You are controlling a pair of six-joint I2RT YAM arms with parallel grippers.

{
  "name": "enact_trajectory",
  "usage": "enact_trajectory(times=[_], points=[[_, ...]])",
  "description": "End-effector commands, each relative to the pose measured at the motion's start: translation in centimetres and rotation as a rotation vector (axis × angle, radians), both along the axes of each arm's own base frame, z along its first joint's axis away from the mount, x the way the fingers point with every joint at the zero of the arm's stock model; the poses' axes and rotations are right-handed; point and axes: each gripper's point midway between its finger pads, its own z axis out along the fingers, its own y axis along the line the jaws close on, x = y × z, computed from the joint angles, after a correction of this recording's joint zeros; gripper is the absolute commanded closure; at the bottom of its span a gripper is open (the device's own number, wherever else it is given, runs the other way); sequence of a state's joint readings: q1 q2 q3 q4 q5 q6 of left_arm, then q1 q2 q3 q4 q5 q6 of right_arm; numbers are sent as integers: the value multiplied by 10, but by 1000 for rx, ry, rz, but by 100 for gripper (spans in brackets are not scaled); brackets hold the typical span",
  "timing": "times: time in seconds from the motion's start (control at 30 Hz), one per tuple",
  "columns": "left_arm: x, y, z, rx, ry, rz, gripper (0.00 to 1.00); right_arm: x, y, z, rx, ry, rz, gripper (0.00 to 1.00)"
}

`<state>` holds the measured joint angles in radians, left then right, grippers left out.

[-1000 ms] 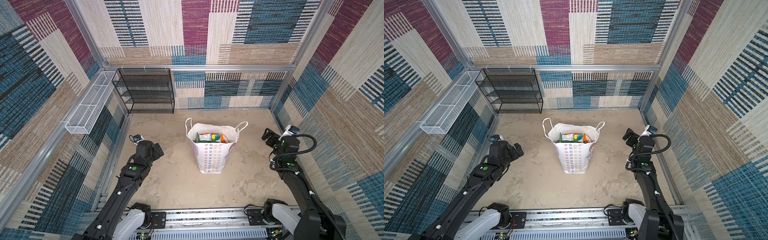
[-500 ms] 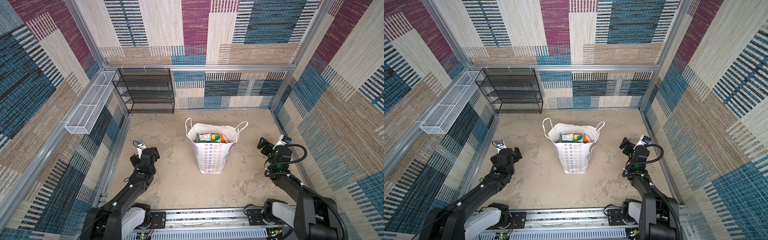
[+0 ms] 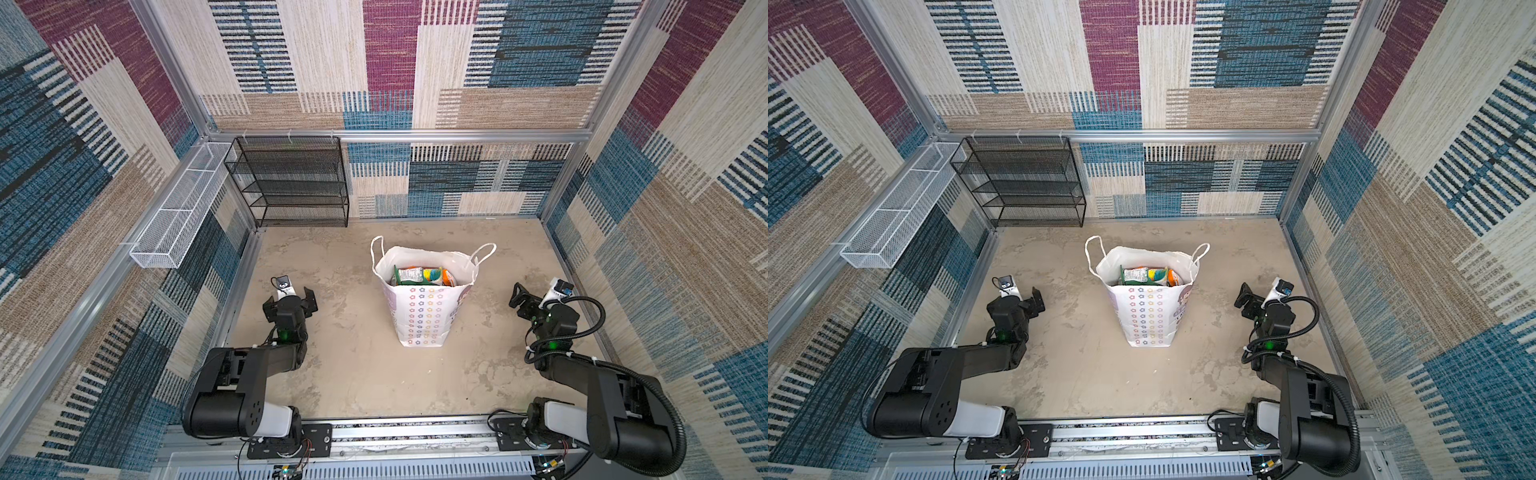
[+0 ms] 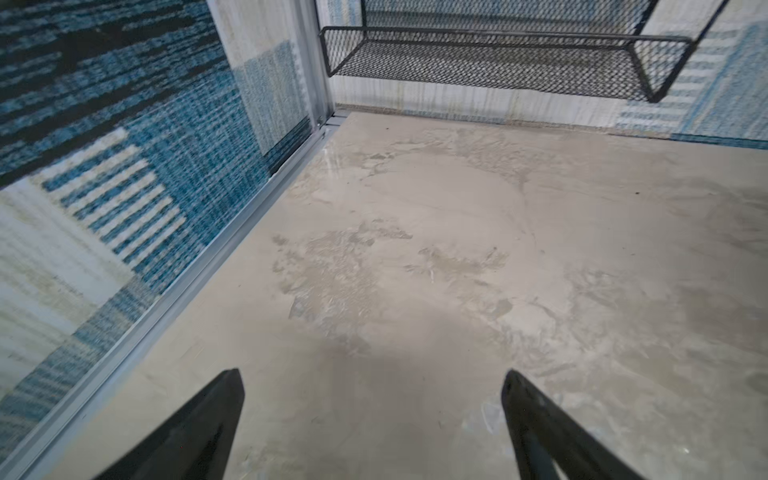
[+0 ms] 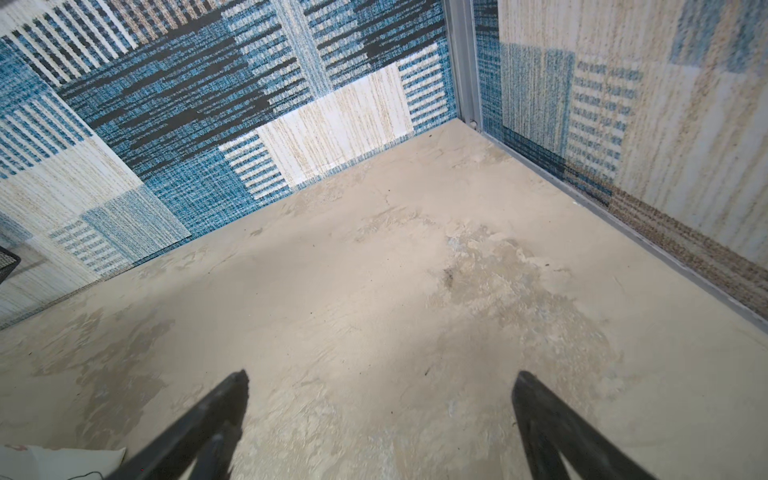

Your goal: Place the snacks into the paper bag

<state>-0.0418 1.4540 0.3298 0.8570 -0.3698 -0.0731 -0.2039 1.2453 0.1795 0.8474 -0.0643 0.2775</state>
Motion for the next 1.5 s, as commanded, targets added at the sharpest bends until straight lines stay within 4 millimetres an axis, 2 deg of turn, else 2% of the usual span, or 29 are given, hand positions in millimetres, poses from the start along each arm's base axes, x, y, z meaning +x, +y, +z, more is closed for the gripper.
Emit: enact_trajectory(times=[0.0, 0.03, 0.1, 0.17, 0.3, 0.53, 0.67, 0.83, 0.93, 1.03, 1.47], points=[[13, -13, -2, 5, -10, -94, 2, 3, 3, 25, -51, -114, 27, 0], [17, -11, 2, 18, -49, -96, 2, 4, 5, 28, -55, -126, 41, 0], [17, -10, -5, -24, 33, -94, 6, 5, 7, 35, -75, -155, 49, 0], [22, -9, -3, -2, -1, -94, 1, 8, 7, 34, -105, -156, 46, 0], [23, -12, -4, -6, 24, -109, 1, 14, 11, 37, -157, -170, 39, 0], [23, -13, -3, -4, 17, -109, 1, 33, 41, 27, -280, -146, 108, 0], [23, -13, -3, -3, 16, -112, 1, 27, 47, 21, -300, -169, 126, 0], [23, -13, -3, -3, 18, -113, 1, 33, 63, 18, -323, -155, 219, 0], [23, -13, -4, -3, 18, -113, 1, 33, 64, 18, -325, -157, 225, 0], [23, -13, -3, -3, 17, -113, 1, 31, 74, 18, -335, -173, 294, 0], [27, -13, -7, -20, 37, -127, 1, 31, 73, 19, -333, -174, 297, 0]])
